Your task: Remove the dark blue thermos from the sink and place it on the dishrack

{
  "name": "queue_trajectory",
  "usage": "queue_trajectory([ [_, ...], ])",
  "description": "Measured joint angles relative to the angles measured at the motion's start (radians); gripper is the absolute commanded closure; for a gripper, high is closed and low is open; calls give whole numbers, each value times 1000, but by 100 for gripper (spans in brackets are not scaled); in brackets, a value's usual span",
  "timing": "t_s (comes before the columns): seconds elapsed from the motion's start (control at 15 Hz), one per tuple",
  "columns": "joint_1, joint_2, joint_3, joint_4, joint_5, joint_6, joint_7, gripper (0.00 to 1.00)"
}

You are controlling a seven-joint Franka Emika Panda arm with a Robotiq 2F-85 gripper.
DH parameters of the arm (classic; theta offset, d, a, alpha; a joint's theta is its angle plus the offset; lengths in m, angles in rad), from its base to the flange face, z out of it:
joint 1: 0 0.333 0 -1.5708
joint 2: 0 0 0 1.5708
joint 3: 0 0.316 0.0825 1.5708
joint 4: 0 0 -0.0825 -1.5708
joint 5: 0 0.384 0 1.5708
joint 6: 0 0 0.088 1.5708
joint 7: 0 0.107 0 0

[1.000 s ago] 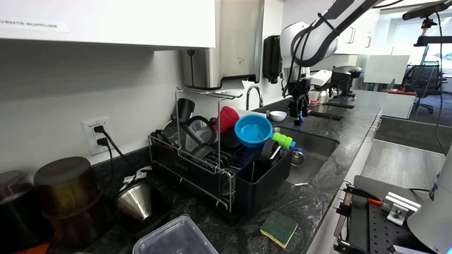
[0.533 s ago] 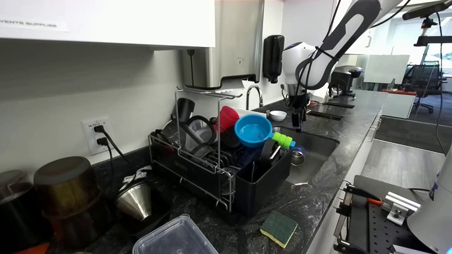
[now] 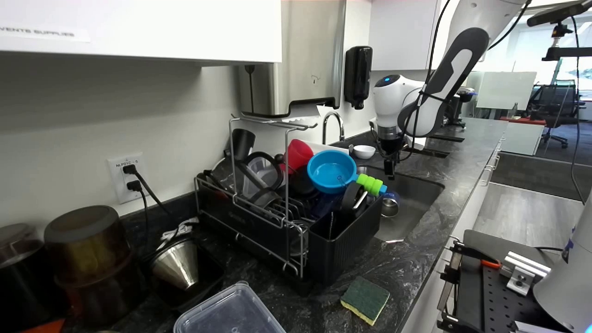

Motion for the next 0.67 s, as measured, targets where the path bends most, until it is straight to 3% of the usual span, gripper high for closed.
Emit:
queue_trajectory([
  [0.67, 1, 3, 1, 3, -2, 3, 8, 0],
])
